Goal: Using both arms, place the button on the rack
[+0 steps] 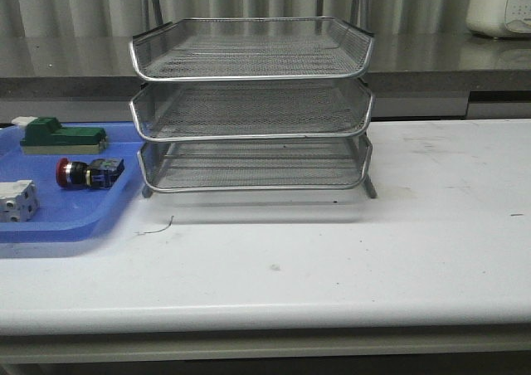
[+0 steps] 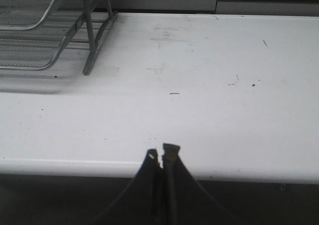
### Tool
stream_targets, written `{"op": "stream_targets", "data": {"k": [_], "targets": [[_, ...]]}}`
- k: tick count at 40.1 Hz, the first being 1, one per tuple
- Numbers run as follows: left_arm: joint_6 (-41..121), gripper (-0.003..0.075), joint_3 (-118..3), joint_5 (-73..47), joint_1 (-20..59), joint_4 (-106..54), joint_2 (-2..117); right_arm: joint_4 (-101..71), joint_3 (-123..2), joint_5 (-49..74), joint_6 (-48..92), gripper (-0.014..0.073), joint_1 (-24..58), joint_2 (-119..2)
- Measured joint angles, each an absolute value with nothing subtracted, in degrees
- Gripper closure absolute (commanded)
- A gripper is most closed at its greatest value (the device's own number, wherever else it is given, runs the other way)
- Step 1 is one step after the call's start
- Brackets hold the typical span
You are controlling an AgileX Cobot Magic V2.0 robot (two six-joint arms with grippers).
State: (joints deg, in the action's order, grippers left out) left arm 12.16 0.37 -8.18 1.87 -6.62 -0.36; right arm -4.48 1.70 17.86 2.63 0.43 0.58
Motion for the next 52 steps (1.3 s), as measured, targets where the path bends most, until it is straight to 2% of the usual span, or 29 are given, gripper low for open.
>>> {"op": "stream_targets", "data": {"k": [32, 47, 52], "targets": [[12.16, 0.0739, 0.37, -8.18, 1.87, -6.62, -0.36, -4.48, 1.7, 17.11, 2.63, 0.0654, 0.43, 0.58], [12.16, 0.0739, 0.37, -7.82, 1.87, -6.62, -0.36, -4.48, 1.7, 10.74, 2.67, 0.0654, 0.43, 0.58], [12.16, 0.0739, 0.37, -3.61, 1.87, -6.77, -0.36, -4.48, 1.7, 8.79, 2.67, 0.0654, 0.43, 0.58]]}}
